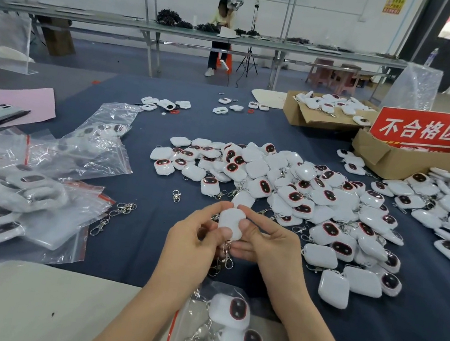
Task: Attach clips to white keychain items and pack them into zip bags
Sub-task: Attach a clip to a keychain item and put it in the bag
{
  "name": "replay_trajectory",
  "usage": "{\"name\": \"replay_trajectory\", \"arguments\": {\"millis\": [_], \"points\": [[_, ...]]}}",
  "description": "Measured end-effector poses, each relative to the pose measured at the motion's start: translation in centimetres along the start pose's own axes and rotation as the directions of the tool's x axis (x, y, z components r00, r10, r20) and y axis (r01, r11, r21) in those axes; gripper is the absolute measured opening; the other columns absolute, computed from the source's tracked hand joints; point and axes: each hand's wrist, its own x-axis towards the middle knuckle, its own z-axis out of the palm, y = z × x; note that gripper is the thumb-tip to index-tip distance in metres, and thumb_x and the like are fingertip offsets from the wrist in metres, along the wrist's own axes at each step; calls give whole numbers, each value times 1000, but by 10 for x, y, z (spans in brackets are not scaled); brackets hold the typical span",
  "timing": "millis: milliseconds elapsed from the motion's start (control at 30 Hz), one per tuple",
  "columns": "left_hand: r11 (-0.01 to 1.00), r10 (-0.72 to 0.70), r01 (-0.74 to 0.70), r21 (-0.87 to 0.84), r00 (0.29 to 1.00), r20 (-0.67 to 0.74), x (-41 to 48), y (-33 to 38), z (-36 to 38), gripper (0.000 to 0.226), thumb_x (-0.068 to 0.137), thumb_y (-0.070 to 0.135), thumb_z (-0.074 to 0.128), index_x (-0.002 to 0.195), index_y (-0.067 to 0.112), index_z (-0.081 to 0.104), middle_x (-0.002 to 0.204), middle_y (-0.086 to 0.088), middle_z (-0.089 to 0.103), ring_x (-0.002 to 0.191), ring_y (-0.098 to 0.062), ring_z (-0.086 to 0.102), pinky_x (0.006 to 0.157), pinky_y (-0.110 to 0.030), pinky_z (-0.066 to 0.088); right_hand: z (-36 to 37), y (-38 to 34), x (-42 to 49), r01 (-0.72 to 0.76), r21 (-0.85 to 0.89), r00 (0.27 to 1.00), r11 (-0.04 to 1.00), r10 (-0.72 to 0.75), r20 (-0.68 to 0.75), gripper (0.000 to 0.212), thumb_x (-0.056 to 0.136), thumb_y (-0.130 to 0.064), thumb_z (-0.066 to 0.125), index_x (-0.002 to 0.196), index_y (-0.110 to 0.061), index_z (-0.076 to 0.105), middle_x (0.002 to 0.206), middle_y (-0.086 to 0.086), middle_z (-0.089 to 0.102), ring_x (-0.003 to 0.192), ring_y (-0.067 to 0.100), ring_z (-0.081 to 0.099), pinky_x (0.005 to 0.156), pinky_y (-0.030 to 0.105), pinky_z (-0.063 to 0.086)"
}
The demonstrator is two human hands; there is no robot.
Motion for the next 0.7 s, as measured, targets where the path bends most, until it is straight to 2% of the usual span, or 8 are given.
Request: {"name": "replay_trajectory", "arguments": {"millis": [33,133,233,300,367,467,600,700], "points": [[1000,-5,5,-23,1000,2,0,0,0,58,93,3,68,96,61,71,70,16,58,69,-12,61,76,-44,62,0,0,0,-2,2,1000,1000,2,-5,36,94,-7,66,85,-39,82,74,10,76,62,16,71,59,24,59],[996,1,0,-91,1000,11,0,1,-1,54,93,-1,66,93,53,75,69,13,61,63,-10,65,68,-33,63,0,-2,-1,-12,9,1000,1000,12,-7,32,93,-9,68,88,-37,82,82,12,78,68,19,73,62,24,60],[997,25,-25,-71,1000,-3,-2,2,0,39,94,5,67,91,43,72,78,9,66,73,-21,70,75,-42,63,0,-2,-2,-18,47,1000,999,17,22,30,92,-5,68,89,-31,83,89,9,79,76,18,76,67,22,60],[997,36,-37,-67,999,-7,-3,2,1,29,95,10,68,90,38,70,85,7,70,83,-21,71,82,-47,61,-1,-2,-3,-12,68,999,998,9,43,27,92,-2,68,89,-24,83,92,9,79,82,17,76,69,21,59],[997,34,-35,-75,999,-11,-4,4,1,26,95,8,68,90,33,70,89,7,72,87,-18,71,85,-47,61,-1,0,-3,4,58,999,998,-7,53,23,92,-1,67,90,-20,81,95,9,79,89,18,76,71,20,59],[997,31,-32,-71,999,-16,-5,5,1,22,94,7,69,90,29,70,89,8,73,88,-20,70,87,-48,59,-1,1,-2,25,31,998,999,-27,58,18,93,0,65,91,-16,74,95,8,79,93,18,75,75,21,59],[998,31,-32,-61,999,-15,-4,5,1,21,94,7,69,88,28,68,89,9,74,81,-13,69,84,-42,59,-2,2,-1,41,14,997,999,-42,61,17,93,0,64,85,-14,67,95,6,79,95,19,75,76,23,60],[997,47,-47,-59,999,-15,-4,4,1,20,94,9,69,91,29,70,89,8,74,85,-20,70,82,-40,59,-2,3,0,52,-3,997,999,-52,60,14,94,-1,65,86,-12,65,93,8,79,92,21,75,75,24,60]]}}
